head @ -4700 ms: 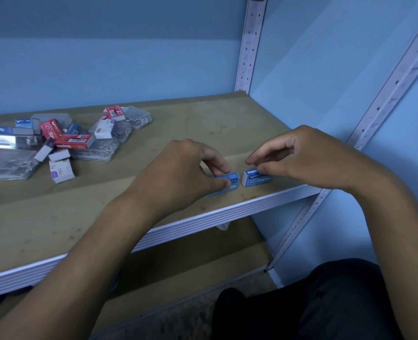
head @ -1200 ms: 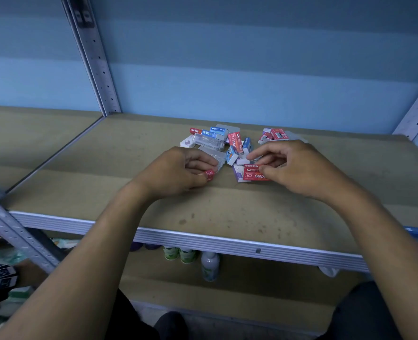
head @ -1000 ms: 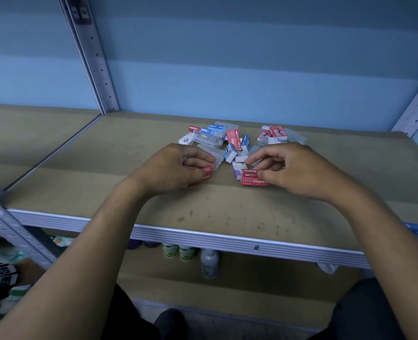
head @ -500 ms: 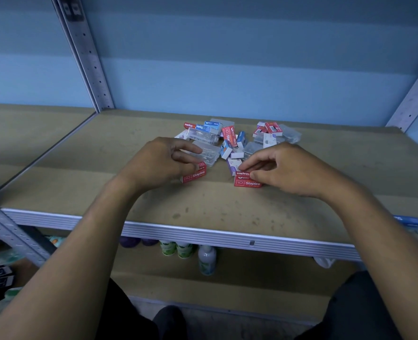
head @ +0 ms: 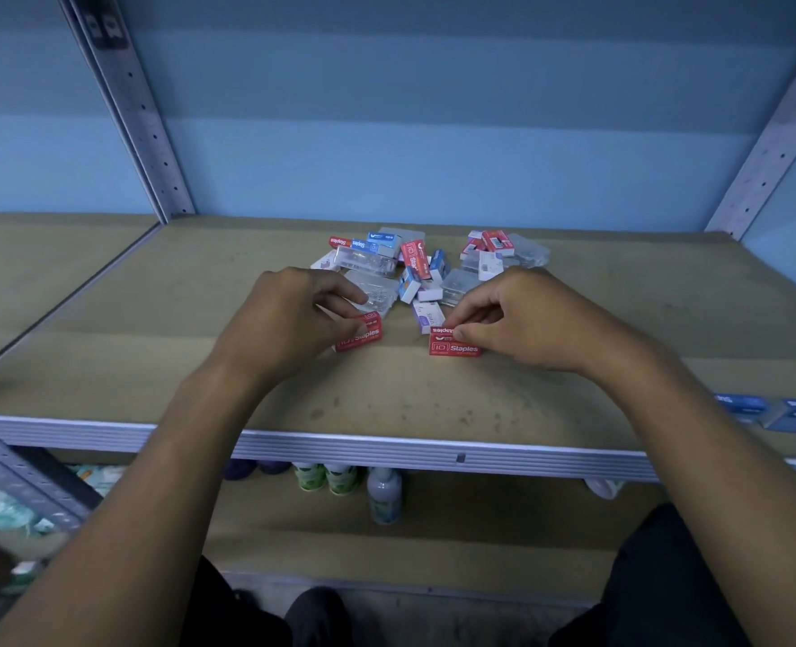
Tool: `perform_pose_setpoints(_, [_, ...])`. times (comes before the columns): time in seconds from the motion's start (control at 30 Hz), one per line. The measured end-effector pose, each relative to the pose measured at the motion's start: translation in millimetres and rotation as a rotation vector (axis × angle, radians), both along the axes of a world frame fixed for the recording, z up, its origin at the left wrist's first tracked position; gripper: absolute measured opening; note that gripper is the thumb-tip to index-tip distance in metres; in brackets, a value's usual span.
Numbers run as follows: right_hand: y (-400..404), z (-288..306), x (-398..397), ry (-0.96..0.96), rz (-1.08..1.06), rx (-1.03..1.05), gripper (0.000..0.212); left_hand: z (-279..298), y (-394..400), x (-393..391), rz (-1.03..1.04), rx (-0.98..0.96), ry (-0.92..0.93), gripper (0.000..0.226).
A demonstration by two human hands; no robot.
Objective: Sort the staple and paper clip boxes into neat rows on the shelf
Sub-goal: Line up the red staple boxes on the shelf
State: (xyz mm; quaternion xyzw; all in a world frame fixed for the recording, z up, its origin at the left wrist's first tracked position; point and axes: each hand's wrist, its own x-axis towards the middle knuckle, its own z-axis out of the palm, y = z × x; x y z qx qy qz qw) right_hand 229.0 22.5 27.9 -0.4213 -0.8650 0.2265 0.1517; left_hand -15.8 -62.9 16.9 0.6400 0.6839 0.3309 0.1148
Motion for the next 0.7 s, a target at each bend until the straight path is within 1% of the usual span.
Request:
perform_pose_setpoints(0.17, [-3.2, 5.5, 14.8, -0.036, -0.01, 0.014, 0.011, 2.8, -6.3, 21.4, -0.075, 0.013, -0.041, 0.027])
perform_pose_setpoints(0.43, [-10.8, 14.5, 51.1, -0.1, -0.046, 0.018, 0.01, 4.7, -10.8, 64.3, -0.247, 0.0, -0.04, 0.029])
perform_pose_setpoints(0.7, [-27.9, 19.2, 91.8, -0.083, -0.127, -0.006, 0.01, 5.9, -9.5, 95.2, -0.357, -0.003, -0.043, 0.031])
